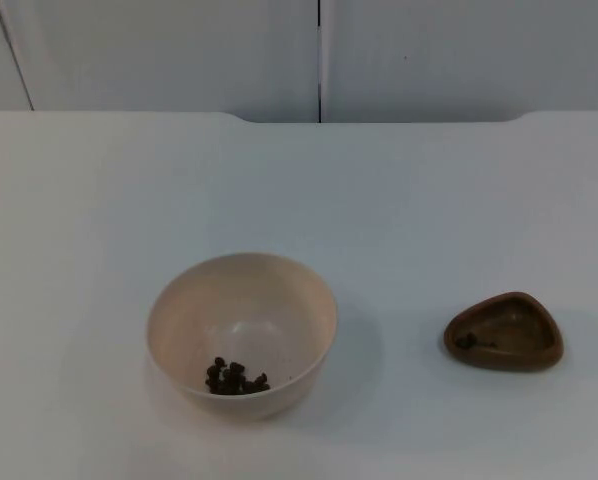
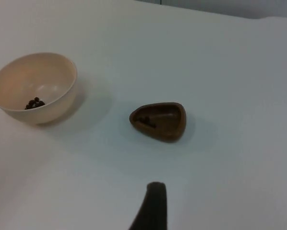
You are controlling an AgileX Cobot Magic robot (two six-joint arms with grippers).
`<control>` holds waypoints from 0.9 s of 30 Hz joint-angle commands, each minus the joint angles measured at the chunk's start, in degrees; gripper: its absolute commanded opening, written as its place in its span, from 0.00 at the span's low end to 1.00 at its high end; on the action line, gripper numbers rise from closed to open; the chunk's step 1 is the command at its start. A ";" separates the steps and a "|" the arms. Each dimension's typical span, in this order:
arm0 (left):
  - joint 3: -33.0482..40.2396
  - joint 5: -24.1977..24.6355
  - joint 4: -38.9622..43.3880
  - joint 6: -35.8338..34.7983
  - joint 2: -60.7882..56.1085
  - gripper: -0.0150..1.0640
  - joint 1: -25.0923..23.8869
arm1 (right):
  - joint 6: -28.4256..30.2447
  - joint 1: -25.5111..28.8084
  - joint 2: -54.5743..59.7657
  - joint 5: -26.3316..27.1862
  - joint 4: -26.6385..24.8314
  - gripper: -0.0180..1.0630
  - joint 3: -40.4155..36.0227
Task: Pick up the bowl with the left hand and pour the coffee beans from the cup into the bowl with the right hand.
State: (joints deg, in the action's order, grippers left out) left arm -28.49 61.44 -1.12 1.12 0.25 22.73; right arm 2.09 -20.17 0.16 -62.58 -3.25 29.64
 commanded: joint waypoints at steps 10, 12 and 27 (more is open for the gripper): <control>0.16 0.16 -0.08 -0.11 -0.25 0.87 0.11 | 0.19 0.30 -0.16 0.74 0.20 0.88 -0.14; 0.16 0.16 -0.08 -0.11 -0.25 0.94 0.11 | 0.19 0.30 -0.16 0.74 0.20 0.95 -0.14; 0.16 0.16 0.13 -0.11 -0.25 0.99 0.11 | 0.19 0.30 -0.16 0.74 0.32 0.99 -0.14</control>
State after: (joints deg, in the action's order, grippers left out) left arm -28.49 61.44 -1.12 1.12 0.25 22.73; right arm 2.42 -20.17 0.16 -62.53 -3.25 29.64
